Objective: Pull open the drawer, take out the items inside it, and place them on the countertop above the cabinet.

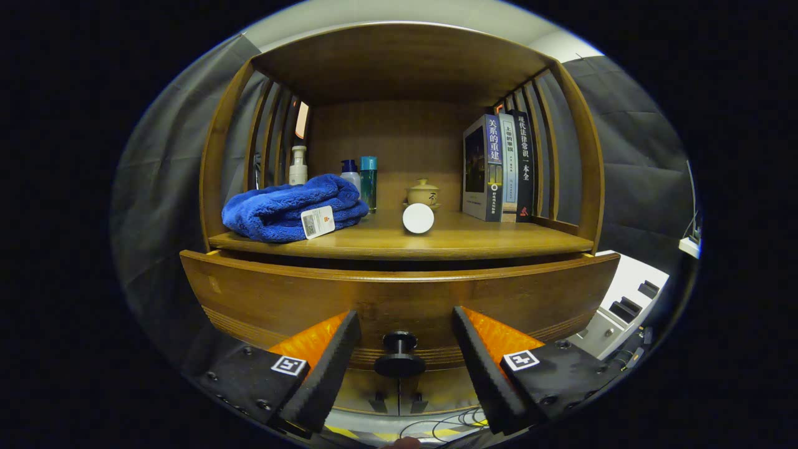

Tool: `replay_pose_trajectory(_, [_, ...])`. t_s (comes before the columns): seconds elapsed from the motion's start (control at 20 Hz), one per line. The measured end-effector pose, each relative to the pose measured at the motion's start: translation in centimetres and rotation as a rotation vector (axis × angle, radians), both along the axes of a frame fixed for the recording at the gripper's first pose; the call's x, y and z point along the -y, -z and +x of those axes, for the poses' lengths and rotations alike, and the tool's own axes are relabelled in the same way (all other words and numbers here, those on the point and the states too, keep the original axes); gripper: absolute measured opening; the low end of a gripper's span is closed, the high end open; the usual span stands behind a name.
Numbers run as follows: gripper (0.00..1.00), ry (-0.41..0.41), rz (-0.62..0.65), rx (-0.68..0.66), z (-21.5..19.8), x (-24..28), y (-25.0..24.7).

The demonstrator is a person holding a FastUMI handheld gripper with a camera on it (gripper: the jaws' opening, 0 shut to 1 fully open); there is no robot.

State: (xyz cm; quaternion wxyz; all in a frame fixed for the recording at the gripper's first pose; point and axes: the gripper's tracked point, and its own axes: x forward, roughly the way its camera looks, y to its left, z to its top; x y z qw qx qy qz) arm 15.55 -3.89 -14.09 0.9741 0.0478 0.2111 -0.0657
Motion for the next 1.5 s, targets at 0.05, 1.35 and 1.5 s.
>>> replay_pose_trajectory(0.05, [0.99, -0.003, -0.013, 0.002, 0.5, 0.1, 0.2])
replay_pose_trajectory(1.35, [0.98, -0.007, -0.080, 0.145, -2.8, -0.6, -10.7])
replay_pose_trajectory(1.5, [0.98, -0.011, -0.108, 0.194, -5.3, -1.1, -14.8])
